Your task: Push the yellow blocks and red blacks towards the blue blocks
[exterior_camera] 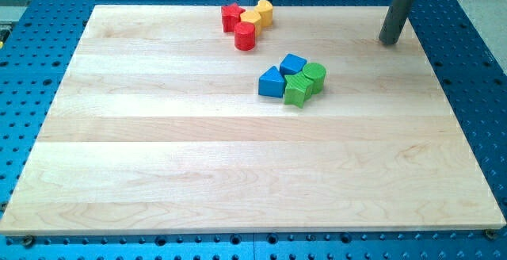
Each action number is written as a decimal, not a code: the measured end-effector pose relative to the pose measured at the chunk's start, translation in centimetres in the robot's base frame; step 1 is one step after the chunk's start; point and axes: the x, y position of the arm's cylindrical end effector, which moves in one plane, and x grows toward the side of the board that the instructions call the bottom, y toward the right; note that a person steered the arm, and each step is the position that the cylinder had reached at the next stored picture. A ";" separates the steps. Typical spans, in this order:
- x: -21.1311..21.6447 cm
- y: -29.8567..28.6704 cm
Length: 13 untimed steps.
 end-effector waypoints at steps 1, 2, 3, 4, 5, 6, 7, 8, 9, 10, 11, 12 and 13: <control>0.8 0.8; 1.2 0.5; 2.2 -2.0; 1.8 -1.3; 2.5 -1.3; 1.5 -1.3; -3.3 -2.3; -5.0 -2.5; -6.7 -2.5; -8.0 -4.8; -8.0 -9.5; -8.1 -13.8; -9.2 -14.9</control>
